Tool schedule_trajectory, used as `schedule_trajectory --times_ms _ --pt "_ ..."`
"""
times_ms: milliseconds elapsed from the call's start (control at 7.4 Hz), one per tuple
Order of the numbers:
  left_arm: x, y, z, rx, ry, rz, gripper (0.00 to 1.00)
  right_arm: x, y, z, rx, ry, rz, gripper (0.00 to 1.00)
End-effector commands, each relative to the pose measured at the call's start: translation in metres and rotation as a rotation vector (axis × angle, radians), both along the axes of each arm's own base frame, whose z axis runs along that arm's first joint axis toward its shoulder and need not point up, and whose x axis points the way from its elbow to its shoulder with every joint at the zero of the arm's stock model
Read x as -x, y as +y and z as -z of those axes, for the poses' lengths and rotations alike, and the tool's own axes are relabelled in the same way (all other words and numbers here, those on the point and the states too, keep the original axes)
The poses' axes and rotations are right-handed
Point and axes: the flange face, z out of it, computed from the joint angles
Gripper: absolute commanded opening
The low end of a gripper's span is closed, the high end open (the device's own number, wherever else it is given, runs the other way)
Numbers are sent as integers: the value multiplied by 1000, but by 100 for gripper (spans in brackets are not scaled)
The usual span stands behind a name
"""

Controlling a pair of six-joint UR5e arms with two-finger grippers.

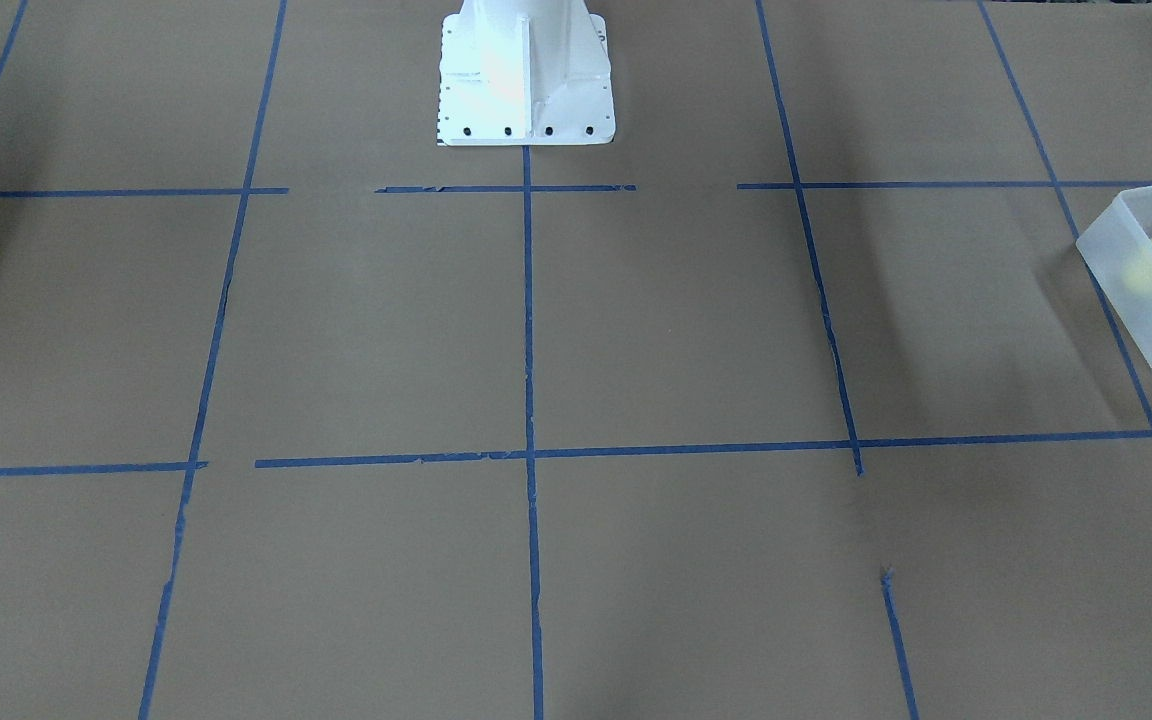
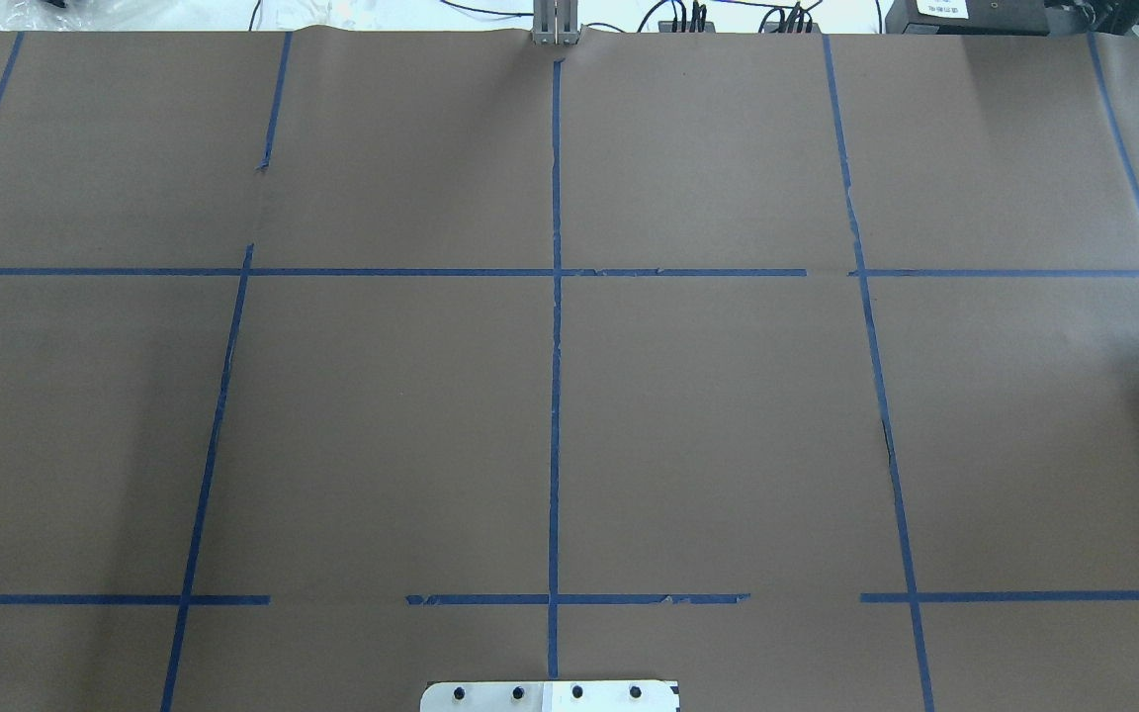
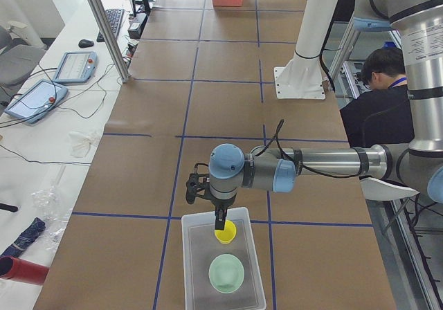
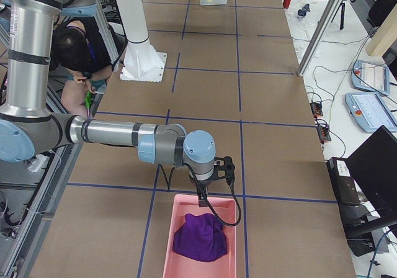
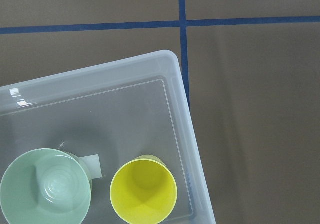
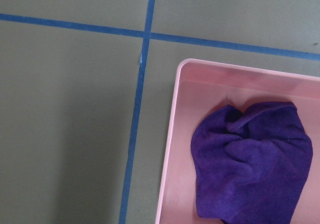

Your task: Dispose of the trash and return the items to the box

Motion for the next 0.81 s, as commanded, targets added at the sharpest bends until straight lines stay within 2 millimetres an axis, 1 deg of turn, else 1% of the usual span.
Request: schedule_trajectory --times_ms 0,270,405,541,676 --pt "4 -2 5 -17 -27 8 100 2 4 -5 10 -3 5 100" --pt "4 -2 5 -17 -25 8 100 3 4 -5 13 -1 7 100" --pt "5 -1 5 -17 -25 10 100 7 3 -5 11 -1 16 100" --pt "4 -1 6 -15 -24 10 100 12 1 -4 10 -3 27 100" --pt "4 -1 7 -17 -19 9 100 22 -1 -5 11 3 56 100"
